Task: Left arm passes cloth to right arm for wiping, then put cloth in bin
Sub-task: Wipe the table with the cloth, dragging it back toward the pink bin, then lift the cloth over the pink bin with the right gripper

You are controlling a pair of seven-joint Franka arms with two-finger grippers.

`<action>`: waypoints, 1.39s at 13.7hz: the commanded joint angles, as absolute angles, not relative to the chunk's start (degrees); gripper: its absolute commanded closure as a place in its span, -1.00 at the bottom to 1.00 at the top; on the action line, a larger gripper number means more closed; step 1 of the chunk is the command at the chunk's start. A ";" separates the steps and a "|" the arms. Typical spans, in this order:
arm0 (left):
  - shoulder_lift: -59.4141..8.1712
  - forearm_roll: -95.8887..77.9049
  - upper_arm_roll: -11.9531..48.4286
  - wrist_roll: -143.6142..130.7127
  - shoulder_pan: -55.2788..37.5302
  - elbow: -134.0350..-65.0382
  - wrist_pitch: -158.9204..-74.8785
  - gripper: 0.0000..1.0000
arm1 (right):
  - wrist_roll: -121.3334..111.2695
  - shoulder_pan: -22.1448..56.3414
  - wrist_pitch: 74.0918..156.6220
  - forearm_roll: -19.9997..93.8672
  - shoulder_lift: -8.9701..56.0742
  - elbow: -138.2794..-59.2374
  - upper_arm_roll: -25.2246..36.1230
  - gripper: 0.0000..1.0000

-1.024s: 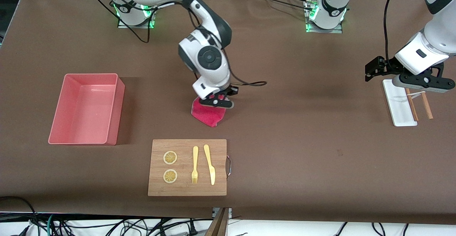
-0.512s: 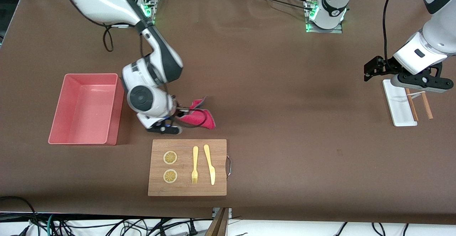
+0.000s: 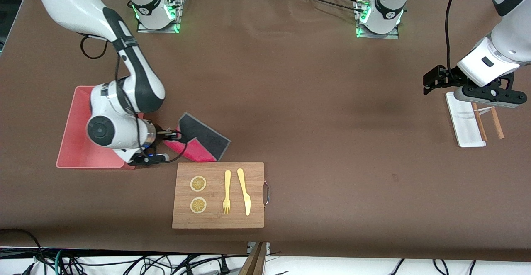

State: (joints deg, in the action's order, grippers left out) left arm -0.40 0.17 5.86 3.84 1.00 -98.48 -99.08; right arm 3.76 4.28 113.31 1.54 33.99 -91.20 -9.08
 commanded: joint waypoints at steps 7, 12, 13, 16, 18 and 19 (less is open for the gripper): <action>-0.09 0.09 5.98 3.52 1.05 -98.35 -99.14 -1.00 | -9.93 -0.26 104.70 -7.64 24.53 -92.64 -8.61 1.00; -0.09 0.00 5.89 3.52 1.32 -98.44 -98.53 -1.00 | -10.19 -0.96 96.17 -8.09 17.07 -89.65 -8.09 1.00; -0.09 0.00 5.89 3.52 1.32 -98.44 -98.53 -1.00 | -10.37 -1.14 93.54 -8.00 15.14 -89.65 -7.91 1.00; -0.09 0.00 5.89 3.52 1.32 -98.44 -98.35 -1.00 | -12.56 -1.58 88.70 -7.91 8.99 -89.74 -6.69 1.00; -0.09 0.00 5.89 3.52 1.32 -98.44 -98.35 -1.00 | -16.68 -1.67 87.02 -7.91 6.78 -89.82 -4.58 1.00; -0.09 0.00 5.89 3.52 1.32 -98.44 -98.35 -1.00 | -18.70 -1.67 86.66 -8.00 6.42 -89.82 -3.27 1.00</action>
